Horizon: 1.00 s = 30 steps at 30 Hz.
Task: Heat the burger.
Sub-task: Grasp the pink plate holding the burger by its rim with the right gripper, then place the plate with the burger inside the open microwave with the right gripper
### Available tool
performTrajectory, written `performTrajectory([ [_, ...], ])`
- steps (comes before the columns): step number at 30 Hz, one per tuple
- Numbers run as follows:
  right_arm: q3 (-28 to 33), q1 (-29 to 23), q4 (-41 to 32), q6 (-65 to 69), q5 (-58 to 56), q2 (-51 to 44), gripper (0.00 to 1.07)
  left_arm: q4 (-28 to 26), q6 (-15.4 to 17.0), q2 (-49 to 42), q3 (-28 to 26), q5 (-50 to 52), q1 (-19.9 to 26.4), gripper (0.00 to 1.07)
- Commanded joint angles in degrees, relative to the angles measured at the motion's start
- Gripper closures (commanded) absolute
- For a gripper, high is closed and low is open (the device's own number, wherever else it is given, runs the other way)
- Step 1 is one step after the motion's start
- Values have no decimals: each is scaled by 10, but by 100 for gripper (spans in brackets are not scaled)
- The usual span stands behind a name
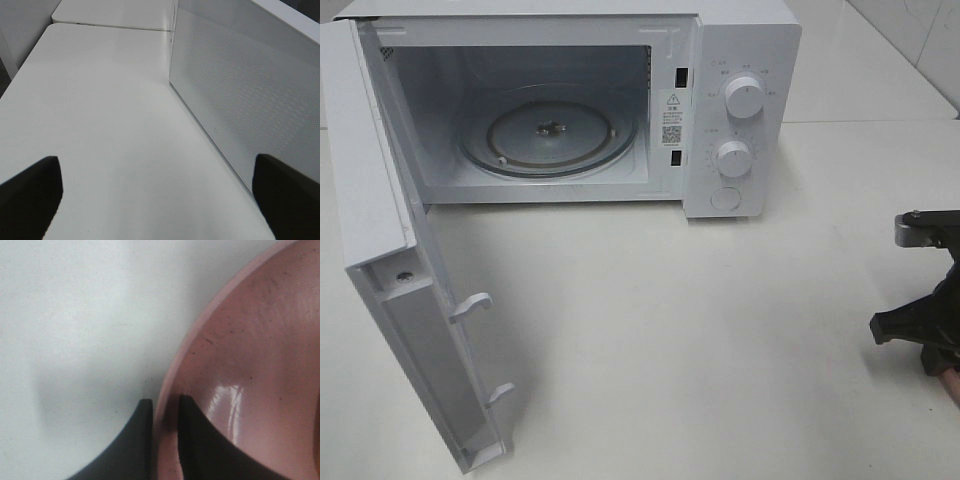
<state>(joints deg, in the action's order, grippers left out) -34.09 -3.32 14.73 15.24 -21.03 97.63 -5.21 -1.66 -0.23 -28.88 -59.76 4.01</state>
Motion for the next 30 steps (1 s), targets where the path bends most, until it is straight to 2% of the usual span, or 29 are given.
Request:
performTrajectory([
  [1, 8, 1, -13, 7, -5, 13, 107, -5, 1, 0, 1, 4, 1, 9],
  [8, 3, -2, -14, 10, -36, 5, 107, -5, 1, 0, 1, 4, 1, 9],
  [13, -10, -25, 3, 19, -76, -11, 107, -5, 1, 0, 1, 4, 1, 9],
  [19, -9, -66, 60, 85, -96, -13, 107, -5, 1, 0, 1, 4, 1, 9],
  [25, -9, -102, 146, 181, -120, -19, 107, -5, 1, 0, 1, 4, 1, 9],
  [30, -9, -121, 179, 211, -140, -19, 107, -5, 1, 0, 1, 4, 1, 9],
])
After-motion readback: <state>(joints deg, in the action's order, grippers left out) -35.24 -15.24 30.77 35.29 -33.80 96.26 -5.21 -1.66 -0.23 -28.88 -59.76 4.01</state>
